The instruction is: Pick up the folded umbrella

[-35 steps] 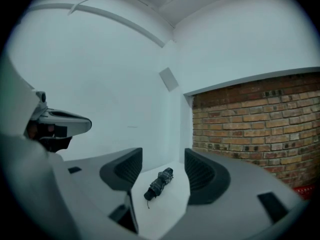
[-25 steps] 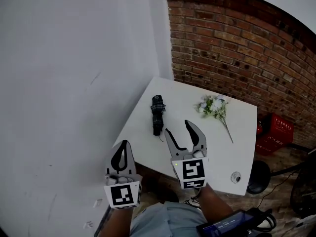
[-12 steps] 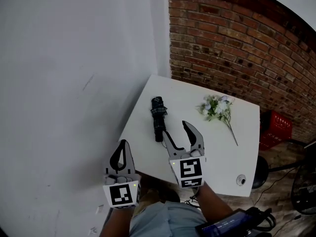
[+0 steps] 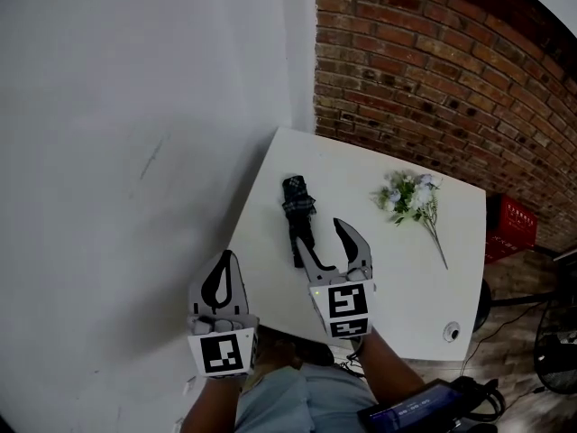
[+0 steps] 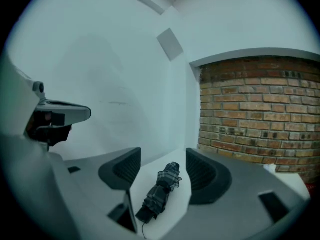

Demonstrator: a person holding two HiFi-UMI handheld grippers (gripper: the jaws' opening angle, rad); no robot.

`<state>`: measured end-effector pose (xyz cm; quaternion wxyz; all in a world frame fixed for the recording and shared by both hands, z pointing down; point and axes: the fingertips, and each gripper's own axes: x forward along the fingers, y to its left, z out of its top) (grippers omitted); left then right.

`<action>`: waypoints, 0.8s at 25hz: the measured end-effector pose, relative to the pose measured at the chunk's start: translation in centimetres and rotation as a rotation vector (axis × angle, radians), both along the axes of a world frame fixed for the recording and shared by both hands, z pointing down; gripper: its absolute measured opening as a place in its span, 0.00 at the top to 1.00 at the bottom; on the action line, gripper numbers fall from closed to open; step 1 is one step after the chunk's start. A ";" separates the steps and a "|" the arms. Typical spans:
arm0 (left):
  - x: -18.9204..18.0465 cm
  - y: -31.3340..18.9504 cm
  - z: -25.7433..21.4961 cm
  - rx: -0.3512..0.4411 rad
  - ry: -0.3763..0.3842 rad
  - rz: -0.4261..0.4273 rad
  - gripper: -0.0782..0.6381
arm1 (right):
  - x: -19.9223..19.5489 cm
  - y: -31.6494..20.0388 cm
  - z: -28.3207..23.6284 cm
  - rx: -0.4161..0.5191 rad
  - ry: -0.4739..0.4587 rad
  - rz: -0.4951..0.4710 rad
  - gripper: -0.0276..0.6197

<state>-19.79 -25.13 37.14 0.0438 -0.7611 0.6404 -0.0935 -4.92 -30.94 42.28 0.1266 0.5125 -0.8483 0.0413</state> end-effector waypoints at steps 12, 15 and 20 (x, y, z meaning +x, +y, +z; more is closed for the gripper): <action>-2.5 -3.9 2.8 -0.063 0.024 0.022 0.88 | -2.5 -3.4 6.0 -0.142 0.038 0.028 0.49; -3.4 -4.4 4.6 -0.094 0.008 0.022 0.88 | -2.8 -4.0 7.5 -0.171 0.047 0.043 0.49; -2.4 -5.5 5.4 -0.127 0.059 0.066 0.88 | -3.0 -4.9 9.9 -0.227 0.061 0.068 0.48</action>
